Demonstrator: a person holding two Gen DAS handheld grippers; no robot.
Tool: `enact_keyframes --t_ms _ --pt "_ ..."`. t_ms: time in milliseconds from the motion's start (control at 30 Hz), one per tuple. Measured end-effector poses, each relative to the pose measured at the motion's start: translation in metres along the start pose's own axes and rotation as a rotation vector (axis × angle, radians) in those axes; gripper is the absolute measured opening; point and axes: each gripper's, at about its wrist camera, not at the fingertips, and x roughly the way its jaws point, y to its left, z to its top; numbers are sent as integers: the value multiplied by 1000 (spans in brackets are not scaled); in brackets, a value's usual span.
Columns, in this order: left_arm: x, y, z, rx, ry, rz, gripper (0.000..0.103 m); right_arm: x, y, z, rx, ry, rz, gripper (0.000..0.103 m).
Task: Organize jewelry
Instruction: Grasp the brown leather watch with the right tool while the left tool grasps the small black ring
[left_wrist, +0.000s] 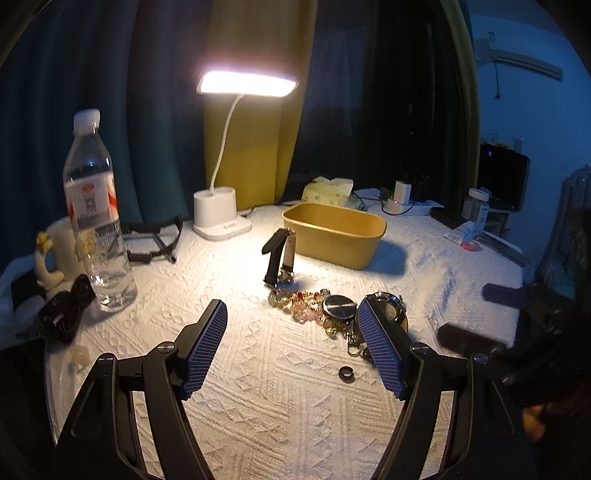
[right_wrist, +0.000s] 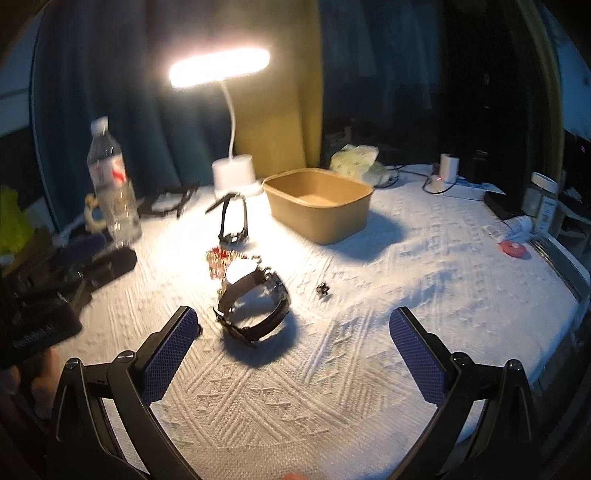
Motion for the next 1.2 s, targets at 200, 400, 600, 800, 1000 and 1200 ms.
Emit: enact_keyframes --t_ms 200,400,600,800,1000,1200 --pt "9 17 -3 -60 62 -12 77 32 20 3 -89 78 28 99" --pt "15 32 -4 -97 98 12 77 62 32 6 -199 162 33 92" --pt "19 37 -5 -114 126 42 77 81 32 15 -286 204 68 80" --pt "25 28 -7 -74 168 69 77 83 32 14 -322 208 118 64" --pt "31 4 -12 -7 232 52 75 73 15 14 -254 182 150 60" --pt "42 -29 -21 60 313 -10 63 55 -14 12 -175 139 149 60"
